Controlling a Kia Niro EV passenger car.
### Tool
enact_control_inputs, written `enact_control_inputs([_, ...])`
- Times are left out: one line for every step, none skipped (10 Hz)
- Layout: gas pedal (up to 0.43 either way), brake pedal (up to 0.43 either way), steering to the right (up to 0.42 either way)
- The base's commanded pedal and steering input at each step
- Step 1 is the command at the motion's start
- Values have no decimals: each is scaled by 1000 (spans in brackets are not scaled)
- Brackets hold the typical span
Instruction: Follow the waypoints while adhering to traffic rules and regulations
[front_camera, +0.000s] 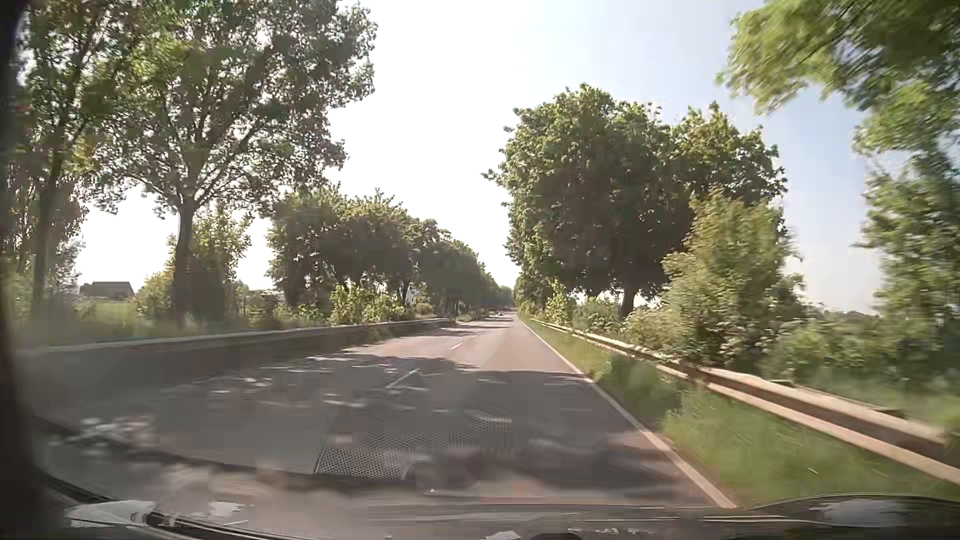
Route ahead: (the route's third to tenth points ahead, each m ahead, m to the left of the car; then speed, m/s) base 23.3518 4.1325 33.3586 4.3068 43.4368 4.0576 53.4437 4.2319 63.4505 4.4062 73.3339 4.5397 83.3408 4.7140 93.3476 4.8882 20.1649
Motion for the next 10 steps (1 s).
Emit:
enact_control_inputs([228,0,2])
enact_control_inputs([228,0,2])
enact_control_inputs([228,0,2])
enact_control_inputs([228,0,2])
enact_control_inputs([228,0,2])
enact_control_inputs([228,0,2])
enact_control_inputs([228,0,2])
enact_control_inputs([228,0,2])
enact_control_inputs([228,0,2])
enact_control_inputs([228,0,2])
